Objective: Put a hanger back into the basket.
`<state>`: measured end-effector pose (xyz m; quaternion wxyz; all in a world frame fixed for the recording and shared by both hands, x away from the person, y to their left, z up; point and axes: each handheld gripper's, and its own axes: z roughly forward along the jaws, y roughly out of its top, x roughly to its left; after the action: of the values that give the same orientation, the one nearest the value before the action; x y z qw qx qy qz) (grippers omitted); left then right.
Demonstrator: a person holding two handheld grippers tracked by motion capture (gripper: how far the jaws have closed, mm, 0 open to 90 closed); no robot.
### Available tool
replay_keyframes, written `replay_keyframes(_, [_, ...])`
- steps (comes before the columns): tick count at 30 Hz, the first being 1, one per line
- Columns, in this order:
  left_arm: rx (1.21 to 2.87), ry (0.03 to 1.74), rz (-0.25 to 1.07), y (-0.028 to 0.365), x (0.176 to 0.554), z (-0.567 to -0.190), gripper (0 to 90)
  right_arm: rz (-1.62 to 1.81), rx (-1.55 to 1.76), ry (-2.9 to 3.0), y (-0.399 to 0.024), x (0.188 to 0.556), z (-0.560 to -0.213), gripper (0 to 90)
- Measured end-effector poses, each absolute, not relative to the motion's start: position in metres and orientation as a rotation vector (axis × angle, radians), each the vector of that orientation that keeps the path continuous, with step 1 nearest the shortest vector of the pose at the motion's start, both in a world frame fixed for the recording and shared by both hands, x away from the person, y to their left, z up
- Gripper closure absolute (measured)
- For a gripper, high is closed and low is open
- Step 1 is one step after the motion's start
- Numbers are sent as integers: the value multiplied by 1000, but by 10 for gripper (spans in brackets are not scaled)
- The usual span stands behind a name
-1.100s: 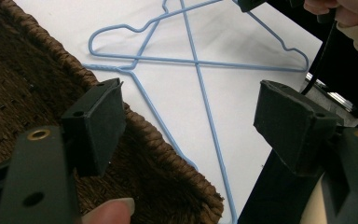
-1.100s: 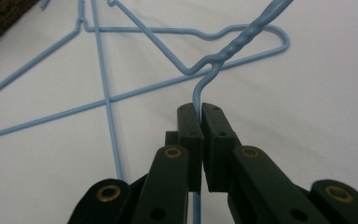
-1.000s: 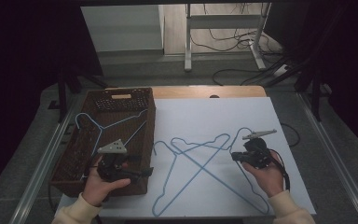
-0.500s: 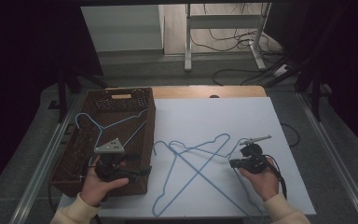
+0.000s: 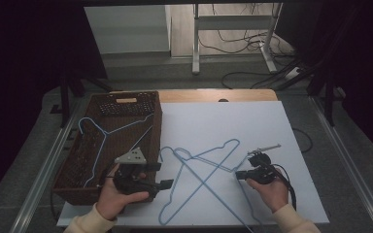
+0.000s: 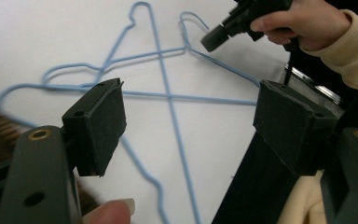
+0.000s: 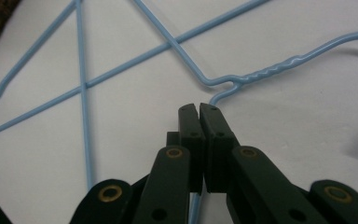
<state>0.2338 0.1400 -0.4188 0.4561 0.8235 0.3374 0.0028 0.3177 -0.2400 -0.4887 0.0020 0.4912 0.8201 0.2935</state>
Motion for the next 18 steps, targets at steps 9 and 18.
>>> replay_keyframes(9, [2068, 791, -20, 119, 236, -421, 251, 835, 1441, 2579, -244, 328, -483, 740])
replay_keyframes(18, [2060, 796, -29, 122, 239, -422, 252, 708, 1267, 2610, -233, 370, -477, 830])
